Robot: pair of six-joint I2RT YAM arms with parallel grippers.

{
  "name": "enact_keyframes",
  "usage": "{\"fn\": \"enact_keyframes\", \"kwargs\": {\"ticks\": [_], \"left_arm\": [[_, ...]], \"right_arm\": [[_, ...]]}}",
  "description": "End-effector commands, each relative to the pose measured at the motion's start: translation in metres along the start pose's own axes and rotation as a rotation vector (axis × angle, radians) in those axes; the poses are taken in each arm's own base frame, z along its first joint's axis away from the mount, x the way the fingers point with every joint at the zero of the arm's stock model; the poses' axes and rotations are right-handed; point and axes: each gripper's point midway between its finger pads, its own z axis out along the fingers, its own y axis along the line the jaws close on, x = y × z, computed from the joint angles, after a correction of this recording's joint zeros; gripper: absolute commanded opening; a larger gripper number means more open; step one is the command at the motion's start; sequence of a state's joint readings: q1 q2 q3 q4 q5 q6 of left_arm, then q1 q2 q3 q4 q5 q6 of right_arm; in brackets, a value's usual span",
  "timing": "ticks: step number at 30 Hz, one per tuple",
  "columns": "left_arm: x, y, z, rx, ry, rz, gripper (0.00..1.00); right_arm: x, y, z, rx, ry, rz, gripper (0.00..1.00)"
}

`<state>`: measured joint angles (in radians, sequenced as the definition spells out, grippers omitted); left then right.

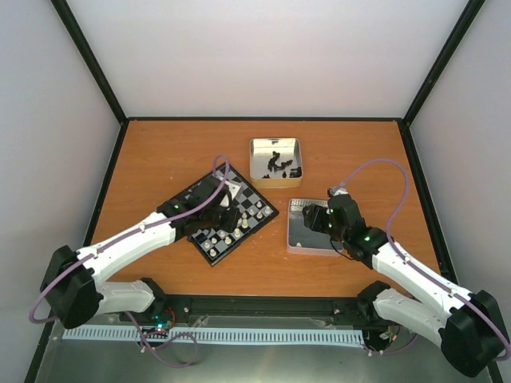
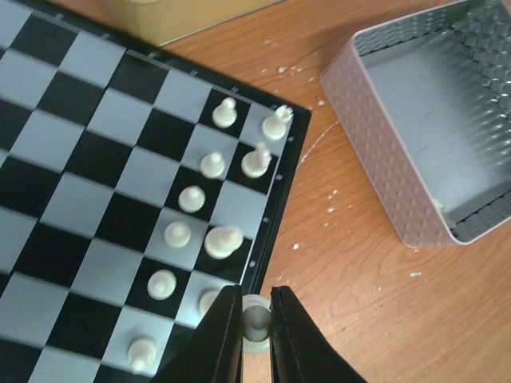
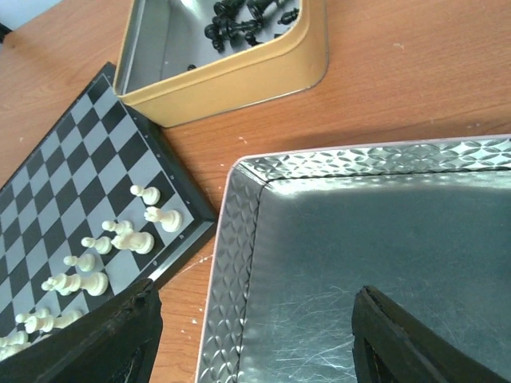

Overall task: Set up the chess pieces on the board
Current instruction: Place the chess piece on the chessboard.

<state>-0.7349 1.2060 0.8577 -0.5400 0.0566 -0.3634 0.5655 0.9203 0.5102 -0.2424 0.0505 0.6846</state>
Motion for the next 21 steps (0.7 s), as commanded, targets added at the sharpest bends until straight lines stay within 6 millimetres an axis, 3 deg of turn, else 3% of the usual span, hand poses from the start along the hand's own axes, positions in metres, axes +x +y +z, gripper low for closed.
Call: {"fn": "enact_keyframes", "kwargs": {"ticks": [1,8,14,21], "left_arm": [[-0.036,-0.026,0.01,0.062,-0.107,0.128,0.06],[-0.049,-0.029,0.043,0.032,-0.099,0.214,0.06],[-0.043,-0.043,0.06,0.113,-0.077,0.275,0.07],[-0.034,-0.033,0.081,0.07,-0.028,0.281,0.07]], "right_arm": [[-0.011,-0.002,0.003,0.028,-0.041,0.031,0.66],[-0.006,-0.01,0.004,0.056,-0.033,0.067,0.66],[-0.001,-0.015,0.005,0.068,-0.026,0.083,0.66],[0.002,-0.018,0.007,0.079,-0.015,0.079,0.66]]}}
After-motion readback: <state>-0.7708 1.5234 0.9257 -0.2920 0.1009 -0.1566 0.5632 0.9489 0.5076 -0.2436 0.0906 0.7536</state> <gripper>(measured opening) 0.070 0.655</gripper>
